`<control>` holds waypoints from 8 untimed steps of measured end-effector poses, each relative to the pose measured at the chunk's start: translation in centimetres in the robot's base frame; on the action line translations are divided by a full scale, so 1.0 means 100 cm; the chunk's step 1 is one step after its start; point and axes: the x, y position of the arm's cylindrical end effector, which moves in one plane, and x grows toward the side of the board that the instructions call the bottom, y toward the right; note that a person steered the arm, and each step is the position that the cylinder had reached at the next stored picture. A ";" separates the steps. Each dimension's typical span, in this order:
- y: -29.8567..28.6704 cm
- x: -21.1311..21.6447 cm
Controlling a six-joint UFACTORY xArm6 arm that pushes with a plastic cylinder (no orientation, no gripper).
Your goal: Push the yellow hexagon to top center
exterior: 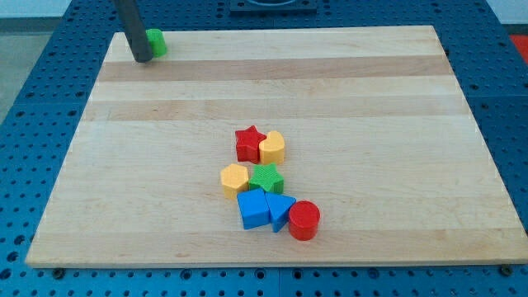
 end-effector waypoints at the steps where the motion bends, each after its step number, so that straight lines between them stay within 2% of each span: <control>1: 0.000 0.038; 3: 0.017 0.163; 5: 0.080 0.277; 6: 0.121 0.306; 8: 0.167 0.304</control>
